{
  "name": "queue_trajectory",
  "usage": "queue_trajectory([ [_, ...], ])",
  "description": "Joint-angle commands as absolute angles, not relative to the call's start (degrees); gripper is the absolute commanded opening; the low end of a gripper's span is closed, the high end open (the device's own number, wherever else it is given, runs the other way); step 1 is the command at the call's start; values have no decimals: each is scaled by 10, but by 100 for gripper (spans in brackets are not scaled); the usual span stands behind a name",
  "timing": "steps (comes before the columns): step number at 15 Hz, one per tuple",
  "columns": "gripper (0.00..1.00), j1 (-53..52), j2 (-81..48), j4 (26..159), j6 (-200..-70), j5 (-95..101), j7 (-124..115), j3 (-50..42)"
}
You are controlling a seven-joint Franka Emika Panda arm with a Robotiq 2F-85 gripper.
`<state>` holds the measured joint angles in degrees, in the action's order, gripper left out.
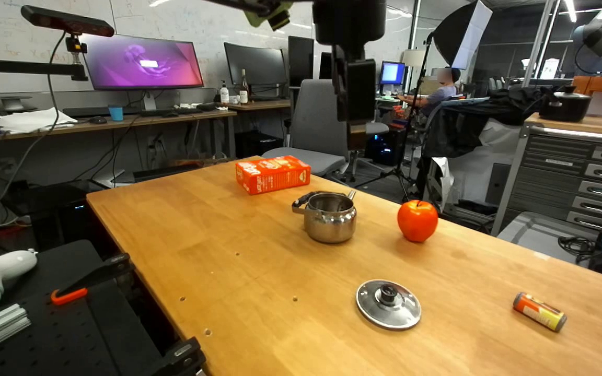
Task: Put the lid on the teapot
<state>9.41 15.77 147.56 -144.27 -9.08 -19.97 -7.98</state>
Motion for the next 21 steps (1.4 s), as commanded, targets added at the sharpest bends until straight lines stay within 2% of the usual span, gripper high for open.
queue_trajectory([
  [1,100,101,94,1420,-1446,-133,-180,-102],
  [10,100,117,-40,1344,-1443,-139,-213,-120],
  [21,100,108,-127,1318,-1463,-156,-205,-109],
])
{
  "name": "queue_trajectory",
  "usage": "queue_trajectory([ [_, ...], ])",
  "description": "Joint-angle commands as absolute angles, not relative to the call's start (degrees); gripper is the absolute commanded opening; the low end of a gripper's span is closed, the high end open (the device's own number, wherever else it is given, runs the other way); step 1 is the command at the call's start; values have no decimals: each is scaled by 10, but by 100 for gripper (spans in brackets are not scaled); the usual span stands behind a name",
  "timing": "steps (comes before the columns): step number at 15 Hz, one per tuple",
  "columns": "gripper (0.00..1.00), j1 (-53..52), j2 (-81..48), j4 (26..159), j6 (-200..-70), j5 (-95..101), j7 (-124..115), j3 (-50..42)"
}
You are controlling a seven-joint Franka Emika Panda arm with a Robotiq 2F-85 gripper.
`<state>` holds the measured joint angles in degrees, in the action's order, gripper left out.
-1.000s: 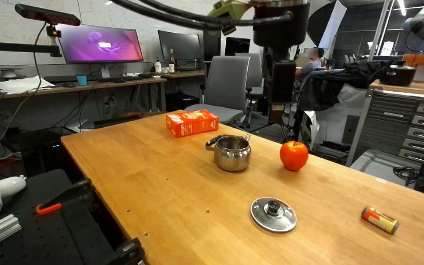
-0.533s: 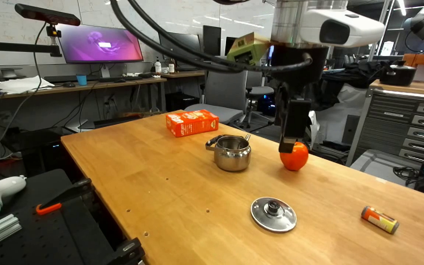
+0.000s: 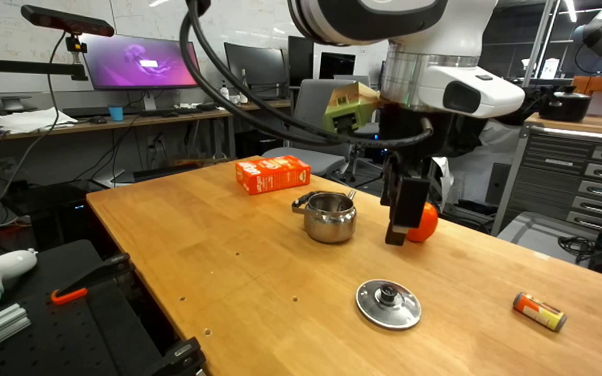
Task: Put the lid on the teapot
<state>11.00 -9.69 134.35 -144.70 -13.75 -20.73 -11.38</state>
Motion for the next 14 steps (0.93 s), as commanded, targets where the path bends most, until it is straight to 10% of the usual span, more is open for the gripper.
queue_trajectory([
  [1,100,111,-131,1318,-1479,-168,-184,-104],
  [14,100,119,-203,1282,-1510,-214,-155,-89],
])
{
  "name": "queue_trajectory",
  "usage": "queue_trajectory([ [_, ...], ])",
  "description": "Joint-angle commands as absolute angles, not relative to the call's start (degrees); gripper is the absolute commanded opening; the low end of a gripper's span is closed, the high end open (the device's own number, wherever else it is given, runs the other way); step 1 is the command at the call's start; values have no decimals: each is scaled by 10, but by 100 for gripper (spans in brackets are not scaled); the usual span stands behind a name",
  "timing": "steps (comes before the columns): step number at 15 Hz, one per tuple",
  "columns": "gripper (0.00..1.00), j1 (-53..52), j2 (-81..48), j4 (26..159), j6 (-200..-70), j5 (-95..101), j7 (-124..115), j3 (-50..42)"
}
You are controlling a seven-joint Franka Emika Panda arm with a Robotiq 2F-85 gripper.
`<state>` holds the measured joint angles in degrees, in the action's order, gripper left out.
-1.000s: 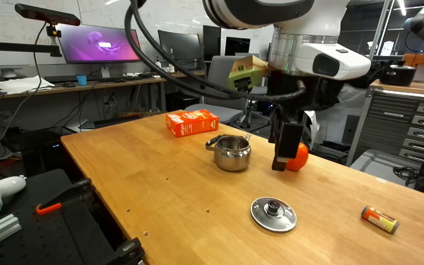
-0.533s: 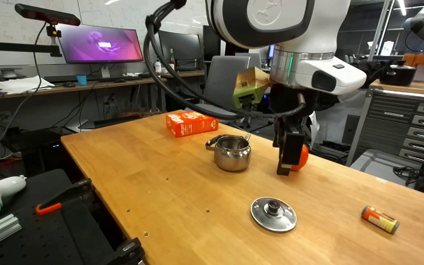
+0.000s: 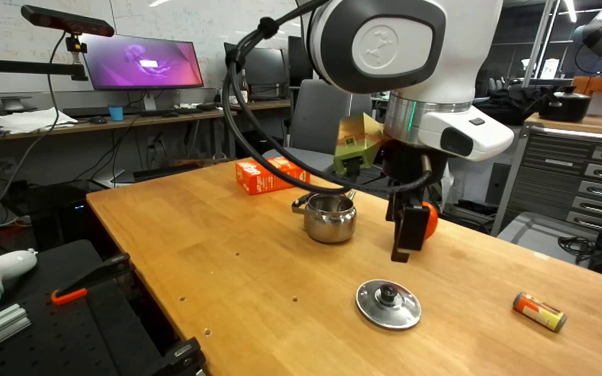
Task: Put the lid on the teapot
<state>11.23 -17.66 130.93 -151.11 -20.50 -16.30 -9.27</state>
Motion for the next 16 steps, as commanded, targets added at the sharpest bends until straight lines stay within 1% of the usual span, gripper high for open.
queue_trajectory([
  [1,100,119,-209,1280,-1507,-213,-157,-90],
  [16,100,119,-269,1247,-1486,-198,-174,-102],
])
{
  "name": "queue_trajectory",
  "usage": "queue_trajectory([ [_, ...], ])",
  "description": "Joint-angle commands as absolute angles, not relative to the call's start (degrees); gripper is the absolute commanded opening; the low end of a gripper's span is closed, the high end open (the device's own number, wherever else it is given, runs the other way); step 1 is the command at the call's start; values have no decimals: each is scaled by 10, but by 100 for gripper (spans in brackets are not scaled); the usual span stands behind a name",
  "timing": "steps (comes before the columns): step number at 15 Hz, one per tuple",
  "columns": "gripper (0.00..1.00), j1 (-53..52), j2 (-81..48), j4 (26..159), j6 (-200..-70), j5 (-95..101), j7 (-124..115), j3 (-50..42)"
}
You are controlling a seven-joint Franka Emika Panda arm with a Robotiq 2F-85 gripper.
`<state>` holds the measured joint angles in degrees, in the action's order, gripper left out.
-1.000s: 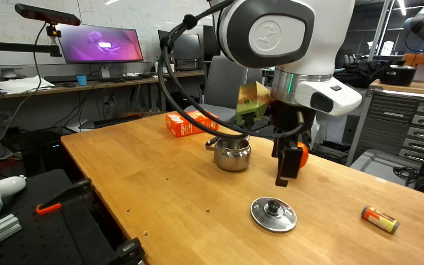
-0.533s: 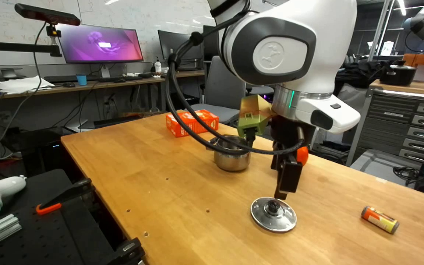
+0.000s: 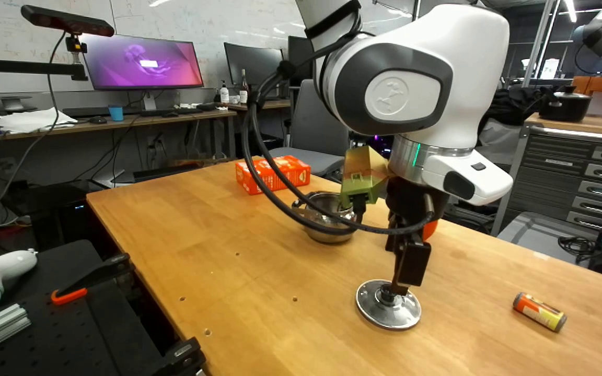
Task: Put the lid on the teapot
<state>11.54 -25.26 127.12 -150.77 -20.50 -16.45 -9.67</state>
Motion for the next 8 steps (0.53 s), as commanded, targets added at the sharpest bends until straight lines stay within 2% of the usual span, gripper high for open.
queue_trajectory([
  [1,100,119,-271,1247,-1485,-197,-175,-103],
  [8,100,119,-284,1243,-1471,-196,-179,-106],
])
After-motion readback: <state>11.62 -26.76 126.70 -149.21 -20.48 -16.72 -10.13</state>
